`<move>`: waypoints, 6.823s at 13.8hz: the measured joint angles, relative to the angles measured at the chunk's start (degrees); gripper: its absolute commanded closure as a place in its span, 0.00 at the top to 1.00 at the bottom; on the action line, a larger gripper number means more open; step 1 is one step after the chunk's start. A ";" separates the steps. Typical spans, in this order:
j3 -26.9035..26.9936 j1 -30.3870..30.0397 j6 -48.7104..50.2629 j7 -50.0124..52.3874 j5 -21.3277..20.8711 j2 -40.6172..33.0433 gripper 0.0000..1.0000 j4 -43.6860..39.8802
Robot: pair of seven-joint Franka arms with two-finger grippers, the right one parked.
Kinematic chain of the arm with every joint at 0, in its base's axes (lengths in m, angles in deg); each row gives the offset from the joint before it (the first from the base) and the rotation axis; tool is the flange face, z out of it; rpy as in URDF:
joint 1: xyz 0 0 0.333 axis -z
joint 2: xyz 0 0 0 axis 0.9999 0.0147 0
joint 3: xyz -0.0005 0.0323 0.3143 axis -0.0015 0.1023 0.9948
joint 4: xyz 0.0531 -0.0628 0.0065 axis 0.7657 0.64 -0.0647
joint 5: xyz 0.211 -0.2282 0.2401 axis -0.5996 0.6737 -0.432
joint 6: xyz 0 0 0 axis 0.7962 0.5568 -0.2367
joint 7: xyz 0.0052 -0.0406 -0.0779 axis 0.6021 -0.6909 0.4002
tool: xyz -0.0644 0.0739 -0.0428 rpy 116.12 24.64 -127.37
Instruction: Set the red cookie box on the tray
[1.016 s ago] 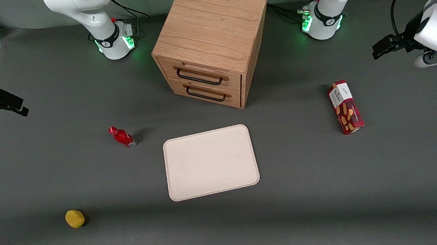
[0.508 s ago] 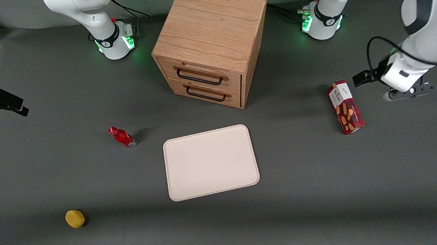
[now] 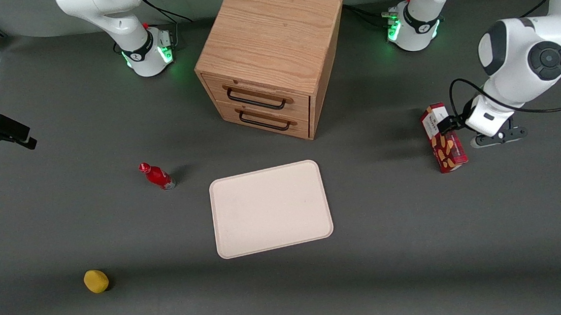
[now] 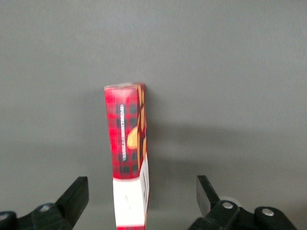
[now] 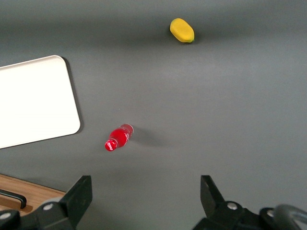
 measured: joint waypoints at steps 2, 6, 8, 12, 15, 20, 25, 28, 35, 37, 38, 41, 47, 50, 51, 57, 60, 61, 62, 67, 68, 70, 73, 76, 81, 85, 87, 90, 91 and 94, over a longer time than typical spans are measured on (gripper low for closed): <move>0.50 -0.37 -9.08 -0.77 -0.02 2.06 1.00 3.82; 2.15 -0.61 -19.46 -2.39 -0.02 4.75 0.98 9.67; 2.36 -0.61 -24.51 -2.42 -0.01 5.65 0.92 12.15; 2.36 -0.61 -31.64 -2.42 0.07 7.87 0.58 15.60; 2.34 -0.61 -31.73 -2.42 0.07 8.02 0.27 15.64; 2.05 -0.47 -31.15 -2.05 0.09 7.73 0.15 15.54; 1.56 -0.11 -14.98 -1.15 0.19 1.84 0.15 10.90; 1.30 0.32 5.09 -0.99 0.31 -3.56 0.15 1.38; -6.91 1.72 39.42 9.71 3.39 -5.34 0.15 -27.42; -10.00 2.30 40.35 17.15 6.62 -1.39 0.16 -33.75; -11.82 3.00 39.62 22.43 7.67 1.66 0.16 -36.40; -17.67 8.12 34.55 40.97 4.66 15.97 0.16 -48.01; -18.52 23.43 22.56 62.15 -12.18 43.05 0.17 -69.90; -18.33 23.69 17.50 62.37 -16.90 47.85 0.16 -71.05; -18.32 23.72 16.26 62.27 -18.86 49.28 0.16 -71.06; -18.34 24.41 11.34 60.54 -23.01 55.33 0.17 -70.03; -18.36 24.52 10.07 60.32 -23.83 55.30 0.17 -68.64; -18.36 24.53 9.47 60.31 -24.14 55.30 0.18 -68.07; -18.35 24.53 8.91 60.31 -24.41 55.31 0.18 -67.48; -18.14 24.48 8.52 60.31 -24.96 55.30 0.98 -65.94; -18.11 24.47 8.00 60.31 -25.01 55.30 1.00 -65.77; -18.10 24.47 7.55 60.31 -25.03 55.30 1.00 -65.60; -18.09 23.95 8.29 60.31 -25.03 54.69 1.00 -65.64; -18.63 23.17 16.50 57.93 -24.17 51.14 1.00 -65.71; -19.86 19.99 27.27 43.84 -13.81 40.13 1.00 -63.68; -19.86 11.13 31.06 26.27 -6.79 26.44 1.00 -49.91; -19.60 6.52 36.74 19.18 -5.39 20.12 1.00 -45.01; -14.88 4.14 42.29 9.12 -4.63 12.64 1.00 -41.03; -11.94 4.08 42.54 5.21 -3.97 10.38 1.00 -39.48; -0.88 3.77 42.65 -8.34 -2.94 4.86 1.00 -36.68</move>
